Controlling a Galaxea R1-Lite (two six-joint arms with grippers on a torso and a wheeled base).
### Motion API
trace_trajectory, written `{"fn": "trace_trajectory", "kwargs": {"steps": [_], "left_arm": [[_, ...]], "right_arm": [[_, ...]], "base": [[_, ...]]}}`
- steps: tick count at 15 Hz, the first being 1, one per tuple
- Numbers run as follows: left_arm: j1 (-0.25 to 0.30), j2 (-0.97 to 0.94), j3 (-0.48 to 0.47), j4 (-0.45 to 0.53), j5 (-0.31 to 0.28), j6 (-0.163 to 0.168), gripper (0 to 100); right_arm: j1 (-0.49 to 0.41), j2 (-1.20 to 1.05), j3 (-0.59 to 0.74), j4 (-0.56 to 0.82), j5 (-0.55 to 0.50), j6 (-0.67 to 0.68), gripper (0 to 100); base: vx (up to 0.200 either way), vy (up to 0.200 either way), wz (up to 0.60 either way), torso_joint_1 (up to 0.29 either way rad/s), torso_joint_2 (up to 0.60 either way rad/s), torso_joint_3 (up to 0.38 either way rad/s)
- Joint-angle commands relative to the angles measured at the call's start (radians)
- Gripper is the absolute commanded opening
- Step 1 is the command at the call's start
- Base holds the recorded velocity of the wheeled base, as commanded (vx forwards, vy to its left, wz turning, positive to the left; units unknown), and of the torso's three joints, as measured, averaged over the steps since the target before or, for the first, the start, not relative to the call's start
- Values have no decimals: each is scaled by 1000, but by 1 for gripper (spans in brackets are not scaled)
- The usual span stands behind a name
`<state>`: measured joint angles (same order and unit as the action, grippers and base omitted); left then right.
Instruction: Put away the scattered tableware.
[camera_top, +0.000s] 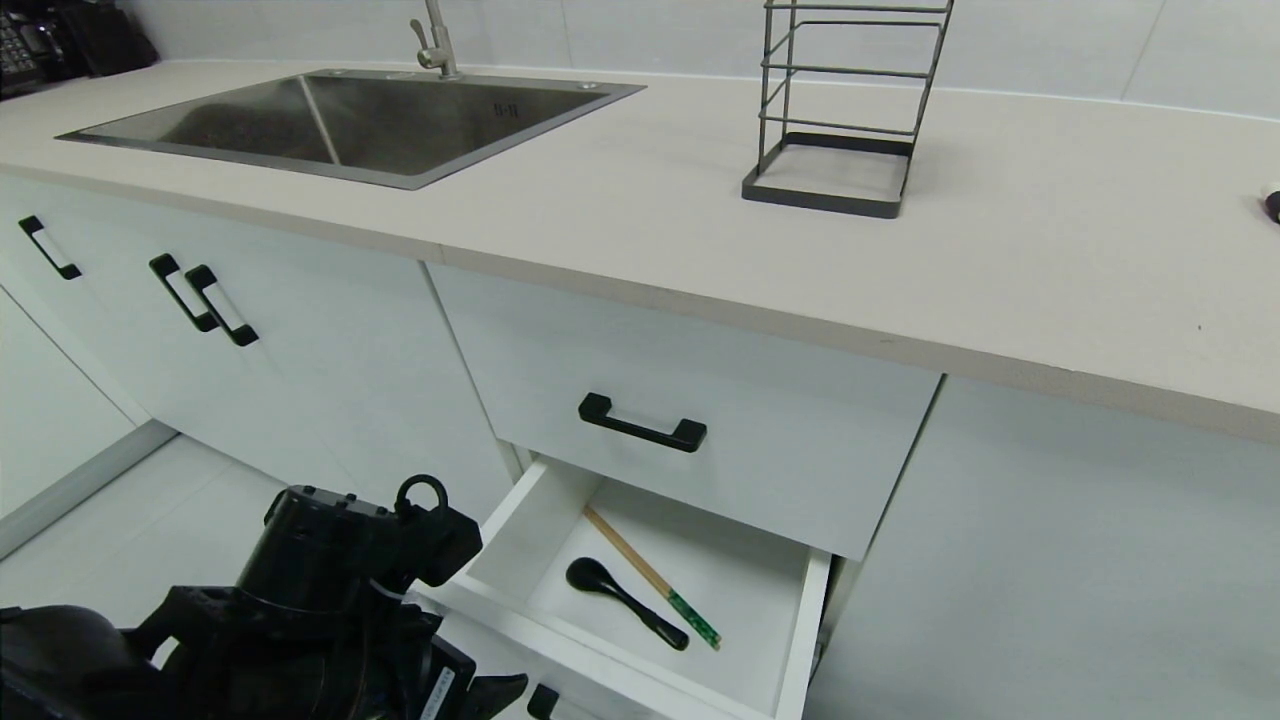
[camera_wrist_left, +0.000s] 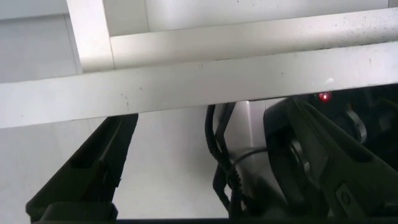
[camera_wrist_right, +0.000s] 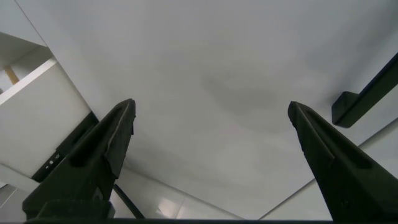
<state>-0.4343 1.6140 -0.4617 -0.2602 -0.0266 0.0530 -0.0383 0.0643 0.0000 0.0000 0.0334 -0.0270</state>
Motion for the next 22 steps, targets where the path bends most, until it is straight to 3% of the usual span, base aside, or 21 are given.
{"fn": "trace_trajectory", "kwargs": {"steps": [1, 17, 22], "left_arm": [[0, 30, 0, -27, -1, 2, 100], [-18, 225, -31, -424, -3, 7, 100], [-17, 254, -72, -461, -9, 5, 100]], "right_arm": [[0, 3, 0, 0, 0, -1, 100], [0, 3, 0, 0, 0, -1, 100], [0, 3, 0, 0, 0, -1, 100]], "base": [[0, 0, 0, 0, 0, 0], [0, 0, 0, 0, 0, 0], [0, 0, 0, 0, 0, 0]]}}
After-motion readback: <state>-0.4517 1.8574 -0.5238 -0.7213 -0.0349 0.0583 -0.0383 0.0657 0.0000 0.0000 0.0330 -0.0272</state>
